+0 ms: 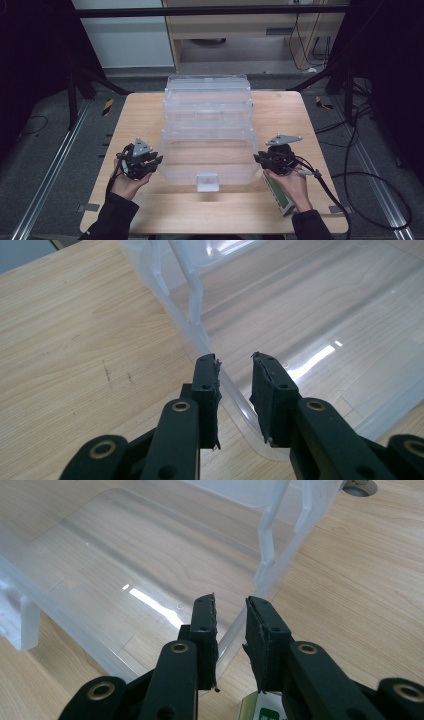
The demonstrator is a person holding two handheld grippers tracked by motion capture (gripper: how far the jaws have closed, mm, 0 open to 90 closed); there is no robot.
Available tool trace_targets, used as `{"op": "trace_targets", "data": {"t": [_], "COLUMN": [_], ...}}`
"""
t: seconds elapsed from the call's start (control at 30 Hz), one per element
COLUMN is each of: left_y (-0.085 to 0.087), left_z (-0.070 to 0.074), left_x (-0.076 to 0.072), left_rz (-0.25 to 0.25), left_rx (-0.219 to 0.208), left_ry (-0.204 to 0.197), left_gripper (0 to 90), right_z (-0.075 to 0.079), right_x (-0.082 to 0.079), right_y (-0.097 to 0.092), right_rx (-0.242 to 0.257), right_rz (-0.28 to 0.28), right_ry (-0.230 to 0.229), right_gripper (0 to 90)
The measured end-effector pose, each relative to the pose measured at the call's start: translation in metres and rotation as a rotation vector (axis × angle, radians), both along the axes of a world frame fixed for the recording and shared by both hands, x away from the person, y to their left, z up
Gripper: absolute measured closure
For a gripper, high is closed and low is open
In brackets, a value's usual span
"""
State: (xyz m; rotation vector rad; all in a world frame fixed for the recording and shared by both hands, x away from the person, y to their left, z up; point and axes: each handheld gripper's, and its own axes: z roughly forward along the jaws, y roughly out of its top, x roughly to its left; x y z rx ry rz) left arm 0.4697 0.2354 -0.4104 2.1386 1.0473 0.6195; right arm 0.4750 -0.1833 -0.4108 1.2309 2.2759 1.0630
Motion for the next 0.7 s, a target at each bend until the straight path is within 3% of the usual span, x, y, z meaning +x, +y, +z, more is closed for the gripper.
{"op": "trace_targets", "data": {"t": [0.27, 0.7], "left_y": [0.0026, 0.0012], "left_z": [-0.0003, 0.0001], "left_x": [0.0008, 0.0001], "left_rz": [0.003, 0.007], "left_rx": [-0.001, 0.010], "left_ry": [-0.001, -0.006], "left_gripper": [72.5, 72.8], "right_z": [0.0025, 0.0008], "right_x": [-0.0067, -0.0062], "right_y": [0.0058, 0.0031], "right_rx": [-0.030, -0.013], "right_rz": [0.001, 0.015], "right_ry": [0.008, -0.006], "right_gripper": [74.3, 73.0]}}
